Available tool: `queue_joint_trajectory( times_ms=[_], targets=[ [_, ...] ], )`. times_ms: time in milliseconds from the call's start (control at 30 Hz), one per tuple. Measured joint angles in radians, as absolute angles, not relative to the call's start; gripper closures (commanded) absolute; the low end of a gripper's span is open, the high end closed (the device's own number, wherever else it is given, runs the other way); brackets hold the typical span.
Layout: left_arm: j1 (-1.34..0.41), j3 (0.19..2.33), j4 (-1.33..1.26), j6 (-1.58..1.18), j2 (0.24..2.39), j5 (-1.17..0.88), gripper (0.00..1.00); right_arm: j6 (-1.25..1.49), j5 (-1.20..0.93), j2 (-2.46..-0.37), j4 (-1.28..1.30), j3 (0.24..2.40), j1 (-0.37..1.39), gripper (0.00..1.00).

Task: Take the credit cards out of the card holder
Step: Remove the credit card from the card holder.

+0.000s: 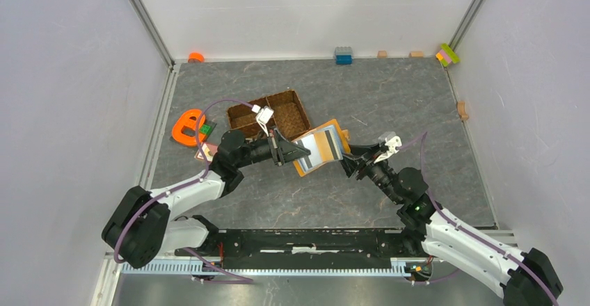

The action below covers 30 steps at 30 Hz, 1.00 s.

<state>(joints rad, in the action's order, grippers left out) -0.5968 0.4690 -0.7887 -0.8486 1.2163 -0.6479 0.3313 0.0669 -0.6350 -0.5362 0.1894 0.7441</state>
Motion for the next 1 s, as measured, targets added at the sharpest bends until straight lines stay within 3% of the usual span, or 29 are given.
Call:
queue_joint_trajectory(
  times_ms=[167,367,567,833,1000],
  targets=[
    [-0.597,0.469,-0.796,-0.85,1.218,-0.657,0.98,0.332,-0.033,-0.637,-0.59,0.189,0.744,0.46],
    [-0.596,0.469,-0.801,-0.851,1.219,-0.659,0.98,0.334,-0.136,-0.664,-0.655,0.19,0.743,0.35],
    [-0.597,0.469,-0.804,-0.852,1.225,-0.665,0.98,0.342,-0.229,-0.776,-0.678,0.211,0.744,0.34],
    [-0.597,0.469,-0.81,-0.852,1.227,-0.665,0.98,0.34,-0.209,-0.73,-0.673,0.211,0.744,0.41],
    [-0.597,0.469,-0.811,-0.852,1.232,-0.665,0.98,0.339,-0.199,-0.726,-0.673,0.211,0.744,0.25]
  ],
)
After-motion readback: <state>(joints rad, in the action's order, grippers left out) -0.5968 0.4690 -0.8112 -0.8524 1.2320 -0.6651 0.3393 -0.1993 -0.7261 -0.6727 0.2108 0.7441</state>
